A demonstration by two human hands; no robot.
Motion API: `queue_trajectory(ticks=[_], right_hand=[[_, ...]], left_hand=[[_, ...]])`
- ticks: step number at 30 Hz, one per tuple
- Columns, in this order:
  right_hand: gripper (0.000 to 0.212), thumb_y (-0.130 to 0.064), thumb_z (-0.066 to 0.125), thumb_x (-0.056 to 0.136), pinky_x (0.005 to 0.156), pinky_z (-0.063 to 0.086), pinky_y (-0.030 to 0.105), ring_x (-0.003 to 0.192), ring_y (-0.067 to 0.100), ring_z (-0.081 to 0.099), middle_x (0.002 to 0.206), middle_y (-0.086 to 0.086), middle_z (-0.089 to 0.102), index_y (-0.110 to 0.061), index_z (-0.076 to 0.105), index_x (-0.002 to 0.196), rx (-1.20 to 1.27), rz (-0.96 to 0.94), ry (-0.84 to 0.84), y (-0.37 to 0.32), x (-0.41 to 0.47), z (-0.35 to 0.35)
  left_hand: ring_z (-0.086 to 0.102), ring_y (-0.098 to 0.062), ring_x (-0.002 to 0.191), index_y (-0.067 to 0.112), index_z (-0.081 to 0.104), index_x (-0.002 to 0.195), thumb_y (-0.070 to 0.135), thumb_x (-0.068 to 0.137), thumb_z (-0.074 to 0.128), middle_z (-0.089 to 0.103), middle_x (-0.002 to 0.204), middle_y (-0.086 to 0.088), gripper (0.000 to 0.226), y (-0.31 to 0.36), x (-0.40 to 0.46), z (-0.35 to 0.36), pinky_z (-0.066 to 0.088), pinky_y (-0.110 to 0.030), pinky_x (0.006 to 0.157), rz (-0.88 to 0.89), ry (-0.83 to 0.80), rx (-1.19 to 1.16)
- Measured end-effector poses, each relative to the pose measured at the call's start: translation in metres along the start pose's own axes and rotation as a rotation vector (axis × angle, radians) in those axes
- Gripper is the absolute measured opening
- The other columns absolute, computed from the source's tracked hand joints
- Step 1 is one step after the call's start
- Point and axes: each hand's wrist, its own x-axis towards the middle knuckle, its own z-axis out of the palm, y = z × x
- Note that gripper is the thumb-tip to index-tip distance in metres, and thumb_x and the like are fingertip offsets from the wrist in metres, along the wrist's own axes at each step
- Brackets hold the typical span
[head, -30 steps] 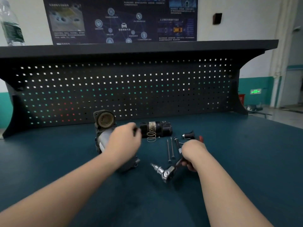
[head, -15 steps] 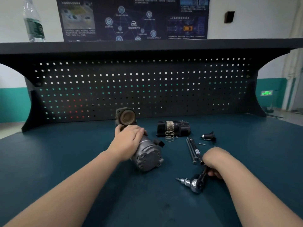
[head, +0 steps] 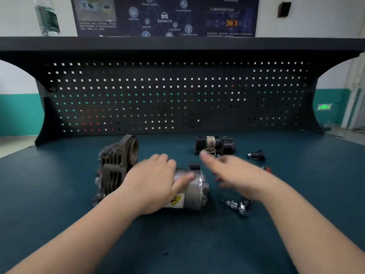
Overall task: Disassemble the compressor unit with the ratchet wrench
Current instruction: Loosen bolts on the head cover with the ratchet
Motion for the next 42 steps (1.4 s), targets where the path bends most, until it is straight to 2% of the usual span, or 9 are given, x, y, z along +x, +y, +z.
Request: queue_trajectory(ticks=[2, 5, 12, 25, 30, 33, 35, 40, 42], right_hand=[[0.113, -0.097, 0.055, 0.035, 0.101, 0.045, 0.036, 0.114, 0.015, 0.060, 0.123, -0.002, 0.064, -0.018, 0.062, 0.116, 0.029, -0.011, -0.209, -0.001, -0.004, 0.016], [0.053, -0.052, 0.078, 0.060, 0.090, 0.048, 0.026, 0.103, 0.011, 0.066, 0.110, -0.001, 0.072, -0.021, 0.067, 0.102, 0.258, -0.017, -0.390, 0.000, -0.007, 0.022], [0.033, -0.004, 0.062, 0.089, 0.092, 0.051, 0.028, 0.108, 0.022, 0.064, 0.120, 0.013, 0.066, -0.007, 0.057, 0.121, 0.316, -0.032, -0.529, 0.005, -0.008, 0.026], [0.028, -0.003, 0.044, 0.096, 0.101, 0.041, 0.037, 0.106, 0.020, 0.057, 0.117, 0.009, 0.062, -0.012, 0.055, 0.119, 0.329, -0.097, -0.666, -0.001, -0.001, 0.035], [0.027, -0.014, 0.057, 0.093, 0.093, 0.047, 0.027, 0.104, 0.015, 0.062, 0.115, 0.004, 0.067, -0.015, 0.056, 0.119, 0.375, -0.084, -0.609, 0.004, -0.002, 0.035], [0.106, -0.047, 0.075, 0.068, 0.092, 0.039, 0.007, 0.119, 0.002, 0.051, 0.134, -0.012, 0.053, -0.020, 0.016, 0.151, 0.239, -0.121, -0.402, 0.008, 0.000, 0.029], [0.134, -0.053, 0.081, 0.055, 0.085, 0.026, -0.005, 0.126, -0.006, 0.032, 0.142, -0.016, 0.030, -0.034, -0.011, 0.151, 0.067, -0.201, -0.304, 0.007, 0.001, 0.030], [0.101, -0.047, 0.087, 0.060, 0.109, 0.014, 0.012, 0.140, -0.002, 0.011, 0.143, -0.019, 0.022, -0.031, 0.031, 0.142, -0.255, -0.391, -0.121, 0.012, 0.012, 0.037], [0.074, -0.045, 0.087, 0.060, 0.098, 0.016, -0.004, 0.131, -0.013, 0.023, 0.130, -0.028, 0.033, -0.047, 0.041, 0.118, -0.206, -0.424, -0.097, 0.013, 0.016, 0.036]], left_hand=[[0.052, -0.017, 0.097, 0.026, 0.044, 0.105, 0.093, 0.058, 0.006, 0.047, 0.101, 0.008, 0.090, -0.006, -0.011, -0.008, 0.039, -0.032, 0.075, 0.081, -0.112, -0.052], [0.054, -0.015, 0.099, 0.033, 0.039, 0.117, 0.096, 0.040, 0.037, 0.051, 0.110, 0.013, 0.100, -0.008, -0.012, -0.013, 0.041, -0.032, 0.075, 0.120, -0.201, 0.007], [0.054, -0.014, 0.087, 0.038, 0.038, 0.111, 0.093, 0.044, 0.039, 0.052, 0.090, 0.014, 0.087, -0.013, -0.011, -0.007, 0.044, -0.031, 0.067, 0.134, -0.119, 0.023], [0.056, -0.013, 0.088, 0.039, 0.040, 0.112, 0.090, 0.046, 0.043, 0.057, 0.091, 0.013, 0.083, -0.025, -0.004, -0.011, 0.049, -0.033, 0.067, 0.178, -0.173, 0.016], [0.057, -0.013, 0.088, 0.040, 0.041, 0.111, 0.089, 0.045, 0.045, 0.057, 0.092, 0.012, 0.082, -0.026, -0.001, -0.012, 0.050, -0.033, 0.067, 0.183, -0.206, -0.019], [0.058, -0.013, 0.084, 0.040, 0.044, 0.109, 0.088, 0.042, 0.049, 0.060, 0.091, 0.013, 0.083, -0.028, 0.010, -0.014, 0.050, -0.033, 0.067, 0.158, -0.279, -0.067], [0.058, -0.012, 0.078, 0.040, 0.046, 0.105, 0.087, 0.039, 0.052, 0.061, 0.085, 0.015, 0.082, -0.029, 0.022, -0.015, 0.050, -0.032, 0.066, 0.132, -0.352, -0.112], [0.057, 0.000, 0.076, 0.046, 0.052, 0.094, 0.083, 0.037, 0.063, 0.062, 0.080, 0.021, 0.070, -0.040, 0.052, -0.010, 0.050, -0.026, 0.069, 0.080, -0.540, -0.294], [0.058, 0.002, 0.076, 0.046, 0.053, 0.091, 0.083, 0.037, 0.064, 0.062, 0.079, 0.023, 0.066, -0.044, 0.061, -0.008, 0.048, -0.025, 0.070, 0.078, -0.605, -0.325]])
